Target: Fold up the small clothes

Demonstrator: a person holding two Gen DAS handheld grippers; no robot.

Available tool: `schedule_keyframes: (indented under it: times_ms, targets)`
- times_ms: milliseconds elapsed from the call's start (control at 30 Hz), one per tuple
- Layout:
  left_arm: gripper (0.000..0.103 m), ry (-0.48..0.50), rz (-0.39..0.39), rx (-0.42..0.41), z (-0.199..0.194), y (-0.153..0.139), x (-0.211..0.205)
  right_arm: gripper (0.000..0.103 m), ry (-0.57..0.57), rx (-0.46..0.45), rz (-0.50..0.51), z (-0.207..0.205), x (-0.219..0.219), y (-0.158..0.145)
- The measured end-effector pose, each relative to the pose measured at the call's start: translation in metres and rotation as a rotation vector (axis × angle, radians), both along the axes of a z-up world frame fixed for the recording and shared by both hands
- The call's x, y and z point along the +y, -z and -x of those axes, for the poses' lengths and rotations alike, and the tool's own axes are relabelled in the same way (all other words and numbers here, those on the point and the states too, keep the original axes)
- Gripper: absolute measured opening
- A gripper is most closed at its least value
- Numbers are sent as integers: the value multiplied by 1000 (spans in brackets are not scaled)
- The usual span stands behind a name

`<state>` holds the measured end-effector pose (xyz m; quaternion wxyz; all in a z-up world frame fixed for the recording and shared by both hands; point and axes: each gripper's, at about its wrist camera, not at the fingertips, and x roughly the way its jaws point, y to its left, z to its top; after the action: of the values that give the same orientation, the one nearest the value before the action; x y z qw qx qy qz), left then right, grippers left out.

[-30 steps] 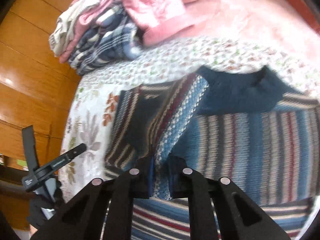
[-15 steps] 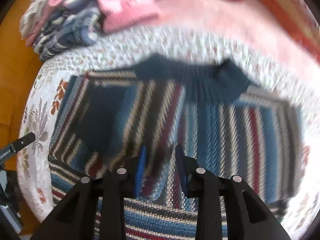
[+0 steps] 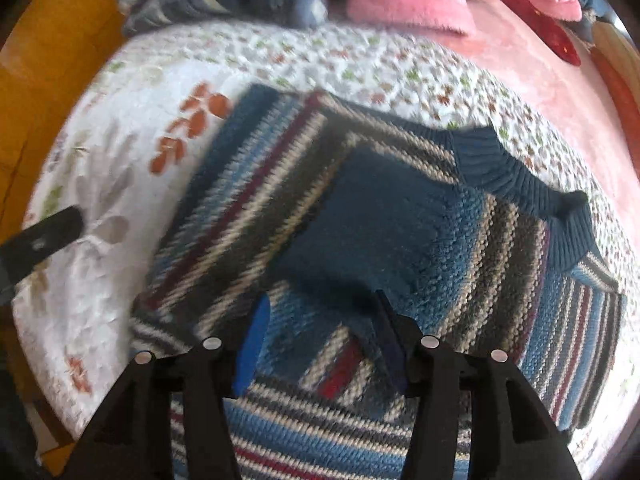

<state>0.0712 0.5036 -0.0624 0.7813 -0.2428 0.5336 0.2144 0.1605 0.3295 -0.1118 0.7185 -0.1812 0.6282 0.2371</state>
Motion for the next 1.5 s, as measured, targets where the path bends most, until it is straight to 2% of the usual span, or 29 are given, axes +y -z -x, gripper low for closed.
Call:
schedule_keyframes:
  times_ms: [33,100,200,400,500,700,800,933,1000,1133,1200,1267,1367,1433,1500]
  targets:
    - [64,-1,3,0,-1,1,0,48,12,4,19,-3,0,7]
    - [64,4,-2,-4,-2,0,-2,28,24,-3,29,-7,-4,10]
    - [64,27,-18,-9,-3,-1,-5,11,50,8,-30,-13,-17,4]
    - [64,64,-43,-13,-7,-2,-14,10,179,39,-275,-20,-86,-38]
    - [64,88,-66,-11,-9,-2,-20,10,252,33,-356,-25,-124,-57]
    - [64,144,-99,-11,-14,-2,-33,10,371,1,-401,-38,-193,-76]
    - [64,161,-106,-6,-16,-1,-37,10,436,-3,-391,-43,-234,-72]
    - [64,181,-113,7,-17,3,-42,11,528,44,-361,-46,-284,-43]
    - [64,188,-114,13,-18,5,-44,17,556,86,-363,-45,-301,-28]
    - [64,184,-89,15,-18,9,-45,20,621,147,-433,-40,-331,-7]
    - [64,182,-77,11,-17,9,-45,34,653,168,-478,-42,-340,-2]
    - [64,183,-70,9,-18,10,-46,41,687,198,-539,-45,-348,4]
    - [64,186,-55,6,-19,12,-48,43,720,223,-571,-54,-351,12]
    - [65,184,-37,6,-19,14,-48,37,730,219,-575,-59,-352,14]
    - [65,185,-30,14,-18,17,-48,9,723,208,-548,-62,-349,13]
